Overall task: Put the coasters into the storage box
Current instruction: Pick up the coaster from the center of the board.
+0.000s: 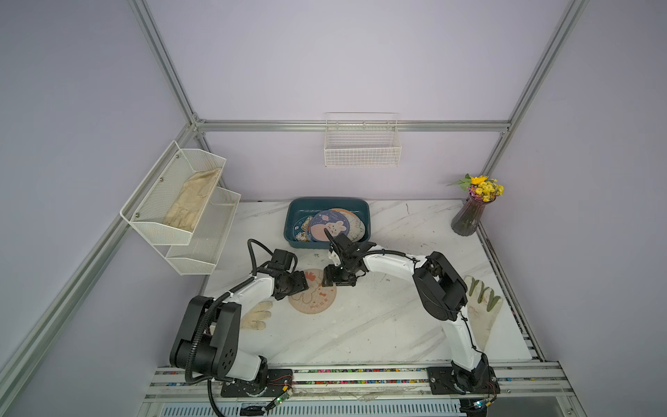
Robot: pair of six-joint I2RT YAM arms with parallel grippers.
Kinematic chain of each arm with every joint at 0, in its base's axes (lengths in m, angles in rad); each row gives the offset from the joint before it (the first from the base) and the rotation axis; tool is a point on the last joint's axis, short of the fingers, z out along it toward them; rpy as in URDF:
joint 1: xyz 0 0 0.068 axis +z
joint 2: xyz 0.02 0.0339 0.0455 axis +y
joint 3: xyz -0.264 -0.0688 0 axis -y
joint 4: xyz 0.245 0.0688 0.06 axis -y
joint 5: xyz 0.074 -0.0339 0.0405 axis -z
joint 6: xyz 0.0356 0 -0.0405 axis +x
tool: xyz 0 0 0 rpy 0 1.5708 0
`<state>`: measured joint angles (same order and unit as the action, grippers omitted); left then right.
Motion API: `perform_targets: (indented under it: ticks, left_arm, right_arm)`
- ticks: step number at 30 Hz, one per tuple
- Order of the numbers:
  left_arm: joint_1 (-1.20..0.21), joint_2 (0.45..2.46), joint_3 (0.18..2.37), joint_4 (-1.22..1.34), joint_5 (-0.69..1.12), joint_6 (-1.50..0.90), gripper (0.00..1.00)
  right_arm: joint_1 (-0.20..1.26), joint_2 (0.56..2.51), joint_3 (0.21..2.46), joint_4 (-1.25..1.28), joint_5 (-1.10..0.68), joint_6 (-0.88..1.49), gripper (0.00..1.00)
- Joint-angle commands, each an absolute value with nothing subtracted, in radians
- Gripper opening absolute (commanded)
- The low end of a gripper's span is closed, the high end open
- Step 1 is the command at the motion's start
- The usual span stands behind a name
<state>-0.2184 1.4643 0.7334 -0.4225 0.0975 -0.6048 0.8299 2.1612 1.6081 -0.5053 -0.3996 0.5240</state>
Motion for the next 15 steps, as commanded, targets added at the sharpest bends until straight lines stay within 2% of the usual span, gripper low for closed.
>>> perform_targets:
  ticks: [1,10,15]
  left_arm:
    - [-0.231,1.491,0.714,-0.431,0.161,-0.594,0.75]
    - [-0.237,1.488,0.707,-0.422,0.166,-0.605,0.72]
    - [-0.238,1.474,0.707,-0.422,0.171,-0.614,0.58]
  right_arm:
    - [0.841,2.187,1.602,-0.529,-0.392,0.543,0.62]
    - [0.843,2.192,1.603,-0.528,-0.399,0.543,0.61]
    - [0.844,2.192,1.603,-0.526,-0.403,0.541,0.61]
